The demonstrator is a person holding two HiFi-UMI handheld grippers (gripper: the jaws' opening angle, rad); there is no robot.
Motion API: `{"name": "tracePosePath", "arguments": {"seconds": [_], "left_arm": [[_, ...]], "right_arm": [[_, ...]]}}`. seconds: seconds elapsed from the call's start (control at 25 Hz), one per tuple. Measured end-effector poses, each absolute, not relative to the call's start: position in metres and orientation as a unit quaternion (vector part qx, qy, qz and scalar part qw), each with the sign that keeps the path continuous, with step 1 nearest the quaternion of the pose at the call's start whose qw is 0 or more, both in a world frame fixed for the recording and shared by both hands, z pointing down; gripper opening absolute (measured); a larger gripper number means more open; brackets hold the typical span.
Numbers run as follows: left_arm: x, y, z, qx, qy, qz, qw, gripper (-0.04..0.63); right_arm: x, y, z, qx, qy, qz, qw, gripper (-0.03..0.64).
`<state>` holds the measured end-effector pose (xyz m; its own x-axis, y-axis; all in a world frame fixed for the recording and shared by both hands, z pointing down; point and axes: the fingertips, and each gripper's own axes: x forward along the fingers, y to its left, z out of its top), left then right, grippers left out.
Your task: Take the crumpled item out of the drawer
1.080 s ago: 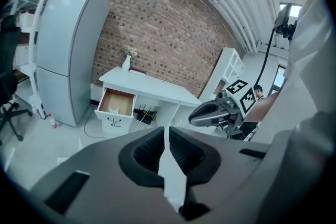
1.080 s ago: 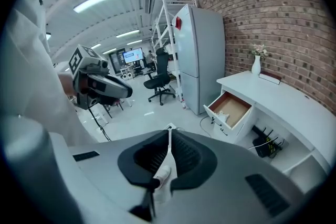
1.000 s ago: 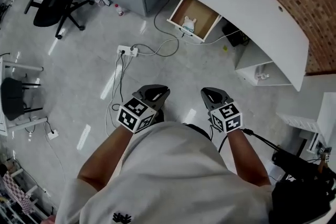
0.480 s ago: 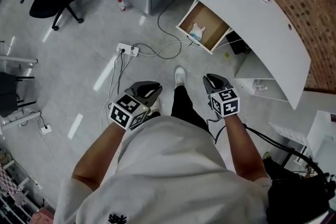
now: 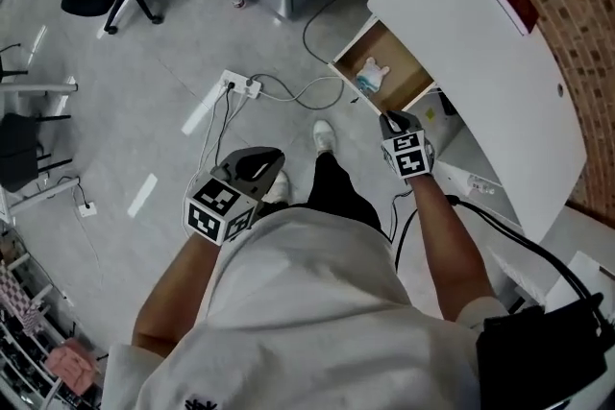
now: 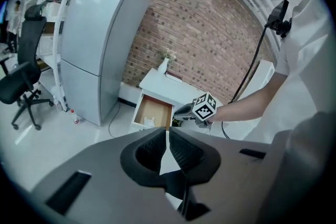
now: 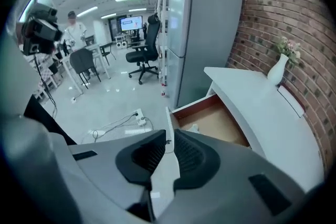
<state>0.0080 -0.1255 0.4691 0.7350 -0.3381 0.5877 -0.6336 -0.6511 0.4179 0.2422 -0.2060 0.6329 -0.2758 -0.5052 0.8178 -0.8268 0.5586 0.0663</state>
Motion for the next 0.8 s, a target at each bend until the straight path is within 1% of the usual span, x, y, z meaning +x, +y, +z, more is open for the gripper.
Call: {"name": "tracePosePath", "arguments": {"seconds": [0.2, 0.44, 0.8], "left_arm": [[0.056, -0.179, 0.492, 0.864, -0.280, 0.253, 0.334, 0.028], [0.089, -0.226, 0.526, 0.848, -0.284, 0.262, 0.362, 0.028], [0.102, -0.258, 0.575, 0.829, -0.296, 0.262, 0.396, 0.028]], "right_arm": [[0.280, -0.282, 0.700, 0.390, -0.771, 0.160, 0.478, 0.074], [0.297, -0.342, 0.780, 0.360, -0.763, 0.147, 0.517, 0.074], [0.308, -0.393, 0.877, 0.329, -0.744, 0.151, 0.562, 0.091]]}}
